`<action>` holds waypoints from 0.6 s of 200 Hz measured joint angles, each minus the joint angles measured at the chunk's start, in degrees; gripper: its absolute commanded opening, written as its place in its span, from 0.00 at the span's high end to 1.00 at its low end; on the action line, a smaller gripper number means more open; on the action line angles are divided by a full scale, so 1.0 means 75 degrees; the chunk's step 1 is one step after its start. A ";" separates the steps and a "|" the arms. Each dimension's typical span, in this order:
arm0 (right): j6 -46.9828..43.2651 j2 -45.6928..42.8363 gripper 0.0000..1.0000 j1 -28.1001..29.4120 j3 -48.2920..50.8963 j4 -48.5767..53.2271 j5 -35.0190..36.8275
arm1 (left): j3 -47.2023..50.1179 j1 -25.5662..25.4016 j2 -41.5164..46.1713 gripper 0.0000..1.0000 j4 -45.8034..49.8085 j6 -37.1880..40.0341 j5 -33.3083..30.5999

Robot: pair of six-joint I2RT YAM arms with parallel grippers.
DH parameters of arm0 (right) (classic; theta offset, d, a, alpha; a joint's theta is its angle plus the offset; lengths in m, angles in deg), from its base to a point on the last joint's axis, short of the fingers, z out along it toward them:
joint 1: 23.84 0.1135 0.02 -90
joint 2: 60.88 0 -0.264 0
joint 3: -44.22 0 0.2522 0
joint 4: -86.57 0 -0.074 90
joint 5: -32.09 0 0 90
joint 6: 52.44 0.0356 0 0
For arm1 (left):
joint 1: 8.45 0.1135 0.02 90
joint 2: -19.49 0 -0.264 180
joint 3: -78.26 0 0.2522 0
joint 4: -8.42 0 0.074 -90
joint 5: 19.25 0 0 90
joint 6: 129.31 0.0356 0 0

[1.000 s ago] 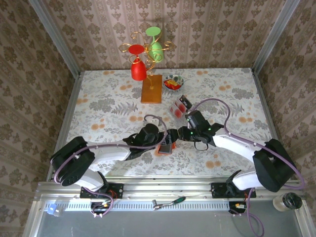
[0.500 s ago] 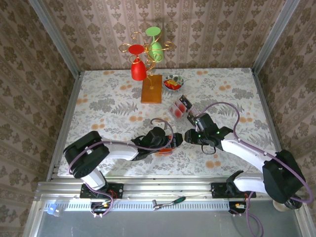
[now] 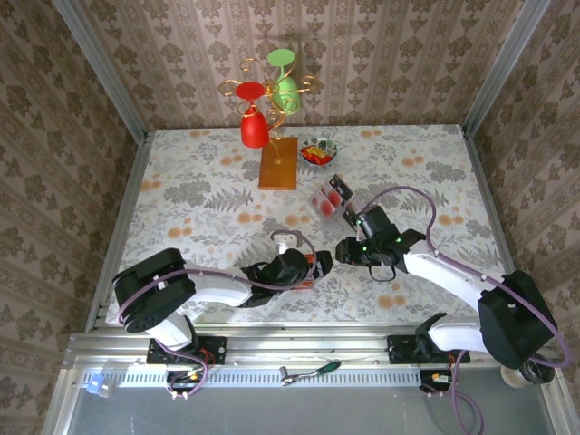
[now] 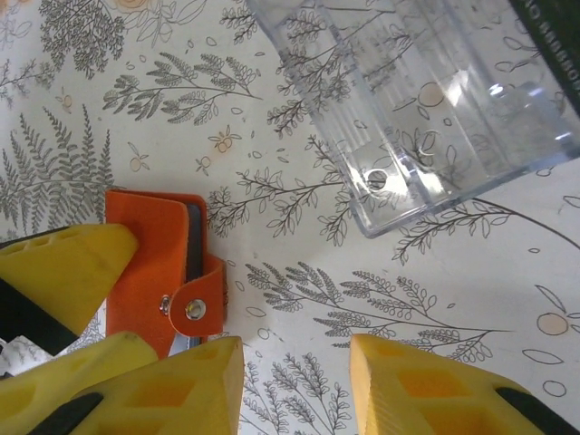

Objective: Put the credit cards into the card holder

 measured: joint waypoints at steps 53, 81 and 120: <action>0.0248 -0.0125 0.75 0.0251 0.0172 -0.0414 -0.0289 | -0.0047 0.0425 0.0373 0.00 0.0694 0.0067 0.0227; 0.0513 -0.0242 0.77 0.0778 0.0201 -0.0580 -0.0265 | -0.0169 0.0906 0.0501 0.00 0.0979 0.0245 0.0560; 0.0836 -0.0187 0.78 0.1743 0.0012 -0.0670 -0.0061 | -0.0274 0.1597 0.0895 0.00 0.1311 0.0495 0.1003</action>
